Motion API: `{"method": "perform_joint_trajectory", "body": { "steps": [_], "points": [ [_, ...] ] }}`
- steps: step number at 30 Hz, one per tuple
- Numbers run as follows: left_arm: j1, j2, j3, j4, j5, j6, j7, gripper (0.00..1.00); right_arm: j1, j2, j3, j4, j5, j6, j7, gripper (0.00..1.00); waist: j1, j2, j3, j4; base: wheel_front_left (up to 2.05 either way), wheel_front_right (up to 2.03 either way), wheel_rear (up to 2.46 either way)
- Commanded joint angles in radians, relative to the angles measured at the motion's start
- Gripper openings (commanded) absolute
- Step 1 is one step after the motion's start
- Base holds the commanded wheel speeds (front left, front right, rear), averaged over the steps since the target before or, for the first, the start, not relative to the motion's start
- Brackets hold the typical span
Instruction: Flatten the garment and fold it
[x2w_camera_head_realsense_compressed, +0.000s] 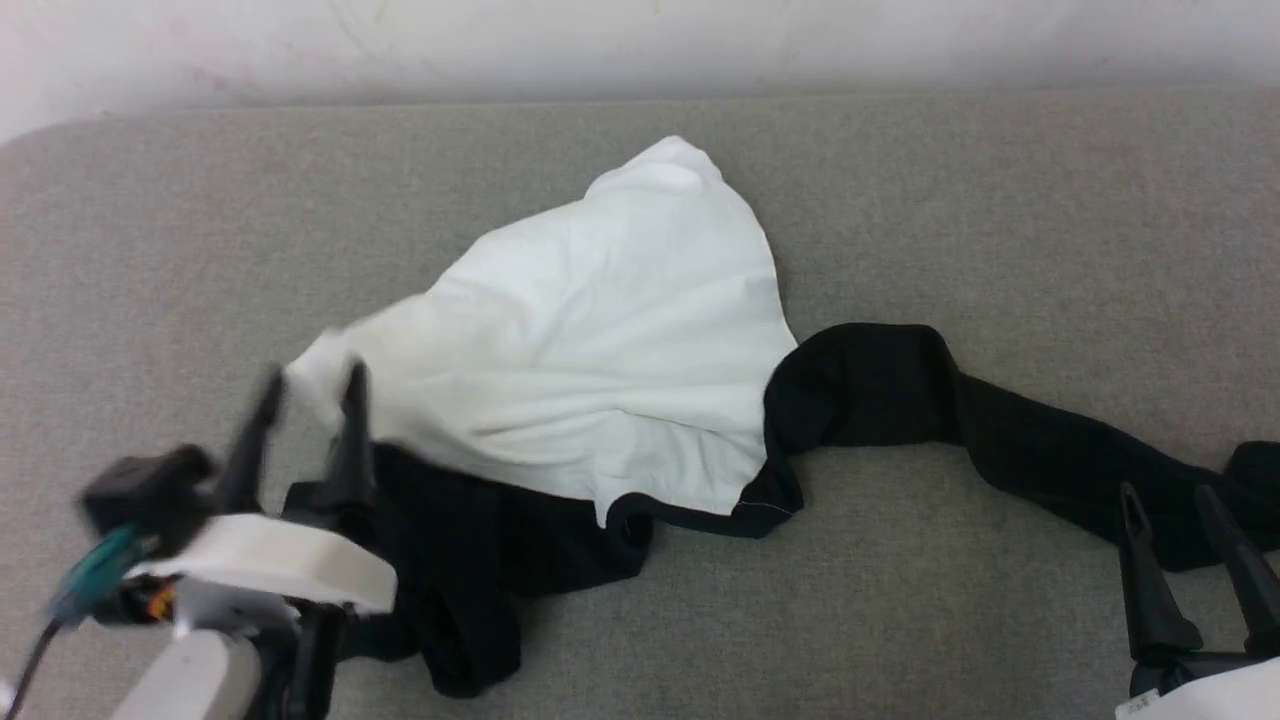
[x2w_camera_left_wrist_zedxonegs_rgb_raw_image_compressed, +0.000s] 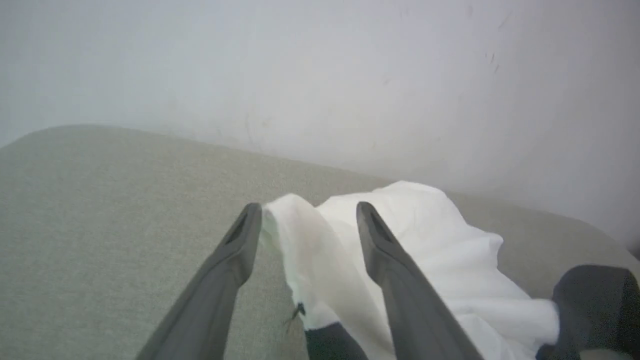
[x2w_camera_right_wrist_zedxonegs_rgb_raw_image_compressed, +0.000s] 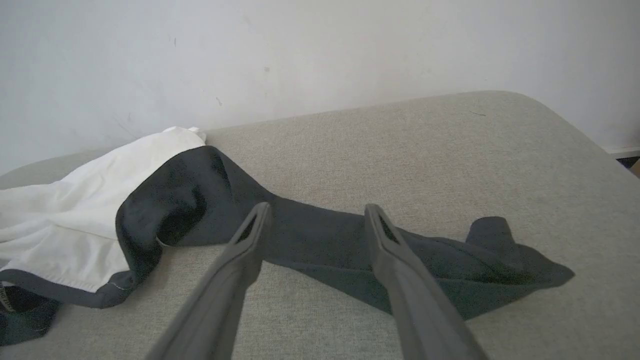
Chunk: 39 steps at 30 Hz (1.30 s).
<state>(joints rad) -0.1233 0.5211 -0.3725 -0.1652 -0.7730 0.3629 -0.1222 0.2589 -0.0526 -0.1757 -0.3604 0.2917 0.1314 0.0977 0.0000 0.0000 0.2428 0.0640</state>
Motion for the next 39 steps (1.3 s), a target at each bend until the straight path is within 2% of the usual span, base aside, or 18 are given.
{"method": "perform_joint_trajectory", "body": {
  "steps": [1, 3, 4, 6, 7, 8, 10, 15, 20, 22, 25, 29, 32, 35, 38, 39],
  "points": [
    [-0.005, -0.001, 0.013, -0.017, 0.019, 0.004, -0.029, 1.0, 0.006, 0.002, 0.0, 0.0, 0.001, -0.001, 0.003, 1.0, 0.0, 0.0, -0.013, 0.004, 0.0, 0.0, 0.0],
    [0.005, -0.021, 0.057, -0.093, 0.066, 0.012, -0.115, 1.0, 0.009, 0.002, 0.002, 0.0, 0.005, -0.001, 0.0, 1.0, 0.0, 0.0, -0.024, 0.004, 0.0, 0.0, 0.0],
    [0.028, -0.039, 0.09, -0.166, 0.14, 0.004, -0.136, 1.0, 0.012, 0.002, 0.003, 0.004, 0.01, -0.001, -0.005, 1.0, 0.0, 0.0, -0.036, 0.004, 0.0, 0.0, 0.0],
    [0.043, -0.059, 0.111, -0.202, 0.178, 0.0, -0.138, 1.0, 0.014, 0.002, 0.004, 0.007, 0.013, -0.001, -0.008, 1.0, 0.0, 0.0, -0.042, 0.004, 0.0, 0.0, 0.0],
    [0.092, -0.108, 0.145, -0.26, 0.256, -0.011, -0.139, 1.0, 0.02, 0.002, 0.009, 0.015, 0.018, -0.001, -0.014, 1.0, 0.0, 0.0, -0.054, 0.002, 0.0, 0.0, 0.0],
    [0.092, -0.108, 0.145, -0.26, 0.256, -0.011, -0.139, 1.0, 0.02, 0.002, 0.009, 0.015, 0.018, -0.001, -0.014, 1.0, 0.0, 0.0, -0.054, 0.002, 0.0, 0.0, 0.0],
    [0.204, -0.161, 0.164, -0.269, 0.334, -0.031, -0.139, 1.0, 0.034, 0.002, 0.012, 0.026, 0.025, -0.001, -0.023, 1.0, 0.0, 0.0, -0.074, 0.002, 0.0, 0.0, 0.0],
    [0.321, -0.197, 0.17, -0.243, 0.391, -0.065, -0.139, 1.0, 0.048, 0.002, 0.007, 0.032, 0.027, -0.001, -0.036, 1.0, 0.0, 0.0, -0.089, 0.011, 0.0, 0.0, 0.0],
    [0.355, -0.232, 0.196, -0.226, 0.42, -0.112, -0.139, 1.0, 0.004, 0.002, 0.016, -0.004, -0.039, -0.001, -0.001, 1.0, 0.0, 0.0, -0.085, 0.037, 0.0, 0.0, 0.0],
    [0.349, -0.244, 0.205, -0.221, 0.427, -0.132, -0.139, 1.0, -0.041, 0.002, 0.024, -0.022, -0.081, -0.001, 0.035, 1.0, 0.0, 0.0, -0.078, 0.046, 0.0, 0.0, 0.0],
    [0.326, -0.265, 0.208, -0.204, 0.436, -0.173, -0.139, 1.0, -0.149, -0.003, 0.062, -0.026, -0.187, -0.001, 0.176, 1.0, 0.0, 0.0, -0.052, 0.061, 0.0, 0.0, 0.0],
    [0.304, -0.287, 0.205, -0.182, 0.44, -0.207, -0.139, 1.0, -0.231, -0.088, 0.116, 0.034, -0.197, -0.001, 0.373, 1.0, 0.0, 0.0, -0.017, 0.076, 0.0, 0.0, 0.0],
    [0.286, -0.302, 0.199, -0.165, 0.443, -0.229, -0.139, 1.0, -0.269, -0.188, 0.163, 0.09, -0.184, -0.001, 0.486, 1.0, 0.0, 0.0, 0.017, 0.095, 0.0, 0.0, 0.0],
    [0.269, -0.316, 0.197, -0.152, 0.445, -0.246, -0.139, 1.0, -0.295, -0.245, 0.183, 0.151, -0.15, -0.001, 0.555, 1.0, 0.0, 0.0, 0.047, 0.115, 0.0, 0.0, 0.0],
    [0.254, -0.327, 0.198, -0.14, 0.448, -0.261, -0.139, 1.0, -0.311, -0.279, 0.194, 0.214, -0.133, -0.001, 0.578, 1.0, 0.0, 0.0, 0.069, 0.133, 0.0, 0.0, 0.0],
    [0.249, -0.329, 0.199, -0.137, 0.45, -0.265, -0.139, 1.0, -0.314, -0.286, 0.198, 0.235, -0.131, -0.001, 0.581, 0.72, 0.0, 0.0, 0.074, 0.137, 0.0, 0.0, 0.0]
  ]
}}
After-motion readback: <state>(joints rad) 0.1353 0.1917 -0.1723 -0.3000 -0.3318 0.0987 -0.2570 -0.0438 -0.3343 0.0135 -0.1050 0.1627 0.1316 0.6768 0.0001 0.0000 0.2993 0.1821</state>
